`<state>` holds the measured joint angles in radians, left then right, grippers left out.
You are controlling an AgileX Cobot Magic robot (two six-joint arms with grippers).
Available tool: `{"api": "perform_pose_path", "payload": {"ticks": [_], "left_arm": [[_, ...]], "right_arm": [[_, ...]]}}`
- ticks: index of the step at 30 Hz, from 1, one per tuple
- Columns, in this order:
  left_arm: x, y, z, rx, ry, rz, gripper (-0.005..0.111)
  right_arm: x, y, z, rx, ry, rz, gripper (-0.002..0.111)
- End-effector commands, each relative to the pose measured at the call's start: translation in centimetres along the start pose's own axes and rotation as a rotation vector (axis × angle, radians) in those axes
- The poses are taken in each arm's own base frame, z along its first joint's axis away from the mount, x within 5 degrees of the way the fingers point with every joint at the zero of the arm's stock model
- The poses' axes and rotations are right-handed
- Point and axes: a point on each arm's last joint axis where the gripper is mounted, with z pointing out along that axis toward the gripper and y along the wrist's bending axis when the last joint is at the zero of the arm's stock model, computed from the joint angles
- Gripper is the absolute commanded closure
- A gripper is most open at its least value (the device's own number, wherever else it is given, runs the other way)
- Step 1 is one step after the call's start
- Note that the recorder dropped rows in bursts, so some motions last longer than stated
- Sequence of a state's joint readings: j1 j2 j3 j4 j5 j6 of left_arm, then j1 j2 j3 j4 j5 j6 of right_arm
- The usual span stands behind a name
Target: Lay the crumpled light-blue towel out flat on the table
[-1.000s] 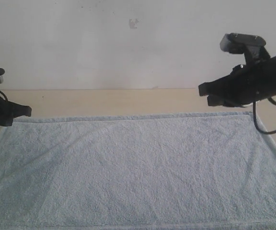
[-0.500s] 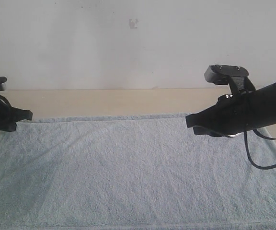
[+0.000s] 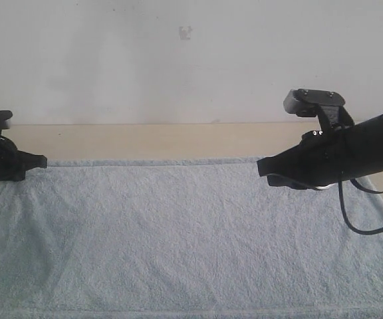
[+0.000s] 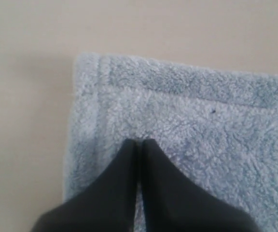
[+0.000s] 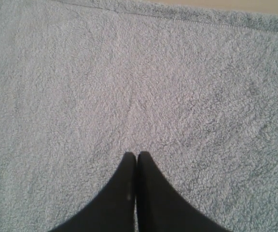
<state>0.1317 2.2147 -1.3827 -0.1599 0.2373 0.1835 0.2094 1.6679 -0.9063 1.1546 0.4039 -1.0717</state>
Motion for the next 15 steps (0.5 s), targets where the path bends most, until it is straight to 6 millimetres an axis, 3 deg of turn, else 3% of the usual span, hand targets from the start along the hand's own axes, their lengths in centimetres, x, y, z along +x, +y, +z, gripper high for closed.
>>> {"api": "perform_pose_path", "payload": {"ticks": [1,11,15], "left_arm": [[0.3,0.7,-0.3,-0.012,0.041,0.032,0.103],[-1.2,0.5,-5.2,-0.005,0.013,0.055,0.103],[-0.3,0.3,-7.1,-0.004,0.018,0.062,0.103]], "right_arm": [[-0.1,0.2,-0.3,-0.007,-0.005,-0.017,0.108],[-0.1,0.2,-0.3,-0.012,-0.003,-0.025,0.108],[0.0,0.3,-0.3,-0.014,-0.002,-0.025,0.108]]}}
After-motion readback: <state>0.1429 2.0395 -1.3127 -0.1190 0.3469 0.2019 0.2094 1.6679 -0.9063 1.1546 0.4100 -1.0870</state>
